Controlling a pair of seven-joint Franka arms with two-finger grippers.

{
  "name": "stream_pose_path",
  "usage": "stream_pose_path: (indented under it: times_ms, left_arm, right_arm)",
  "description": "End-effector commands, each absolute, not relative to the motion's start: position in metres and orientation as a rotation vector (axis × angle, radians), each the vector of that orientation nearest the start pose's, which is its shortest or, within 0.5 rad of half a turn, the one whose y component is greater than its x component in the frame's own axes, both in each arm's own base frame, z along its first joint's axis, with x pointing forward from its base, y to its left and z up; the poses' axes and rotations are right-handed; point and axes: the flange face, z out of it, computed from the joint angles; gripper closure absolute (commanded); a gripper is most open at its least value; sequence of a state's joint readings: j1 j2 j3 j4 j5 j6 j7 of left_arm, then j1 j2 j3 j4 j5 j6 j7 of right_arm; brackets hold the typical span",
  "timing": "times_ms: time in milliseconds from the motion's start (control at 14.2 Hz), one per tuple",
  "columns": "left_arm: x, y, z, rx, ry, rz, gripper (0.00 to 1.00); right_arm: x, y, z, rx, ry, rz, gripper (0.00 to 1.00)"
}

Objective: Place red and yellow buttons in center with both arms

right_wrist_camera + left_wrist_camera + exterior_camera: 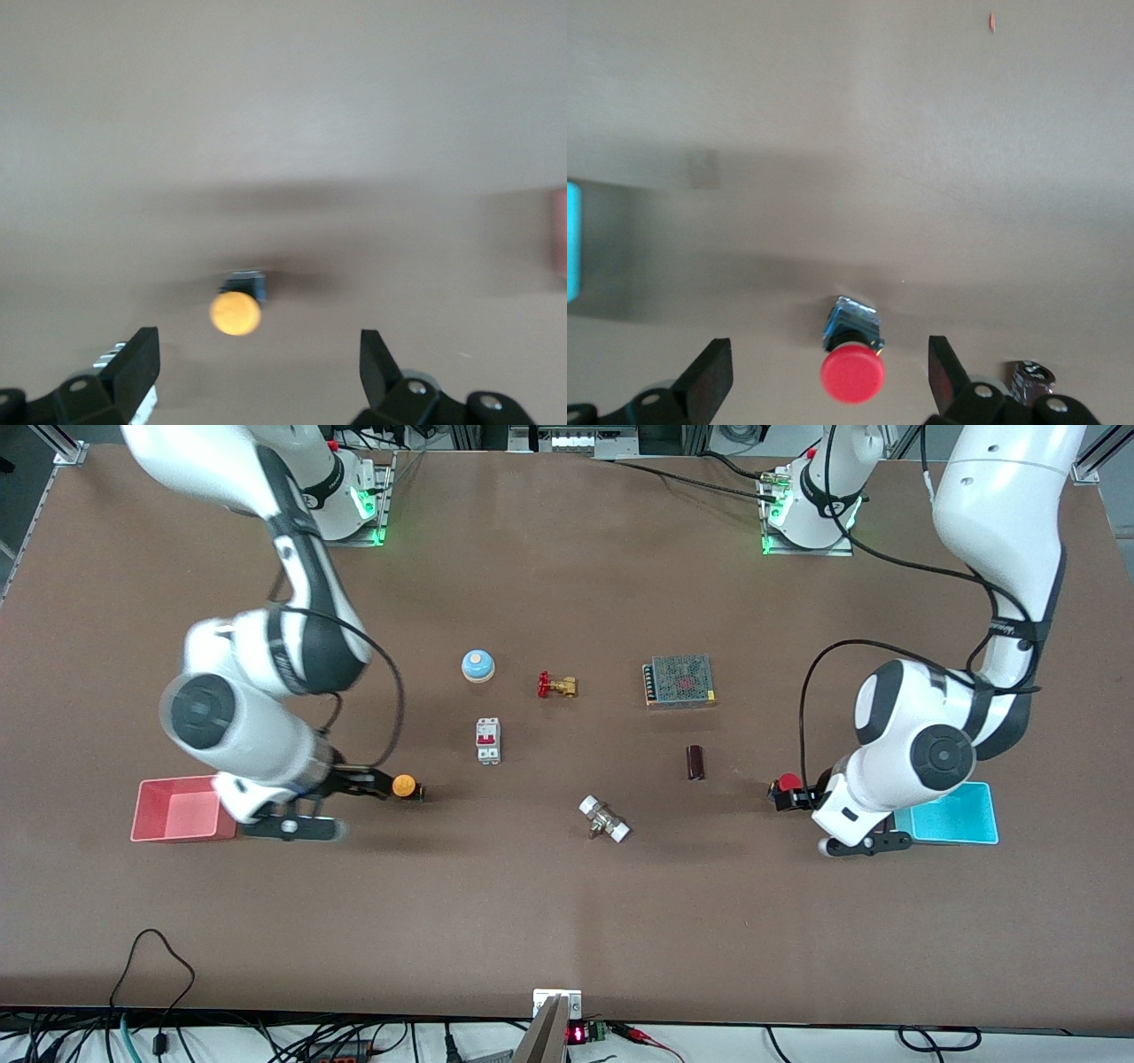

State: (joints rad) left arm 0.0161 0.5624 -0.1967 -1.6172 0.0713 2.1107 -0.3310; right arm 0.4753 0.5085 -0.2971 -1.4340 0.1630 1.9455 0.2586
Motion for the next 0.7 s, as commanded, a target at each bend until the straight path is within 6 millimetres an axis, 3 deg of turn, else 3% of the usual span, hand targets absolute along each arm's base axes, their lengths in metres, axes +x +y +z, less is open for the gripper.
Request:
stream_pose_path:
  times_ms: [0,282,423,634]
  left_arm:
    - [0.664,-0.076,0.351,-3.134,-0.214,0.104,0.01]
    - [0.650,-0.053,0.405,-3.116,-0.151,0.111,0.00]
    - [0.642,-0.037,0.434,-3.111,-0.124,0.102,0.00]
    - [0.626,-0.020,0.475,-3.105,-0.058,0.098,0.00]
  right_arm:
    - [0.672,0.115,0.450,-3.112,0.250,-0.025,0.00]
    - [0.655,0.072,0.512,-3.131,0.161,0.034,0.00]
    - [0.646,0.048,0.522,-3.142,0.143,0.137,0.00]
    - [0.641,0.015,0.550,-3.149,0.036,0.136,0.00]
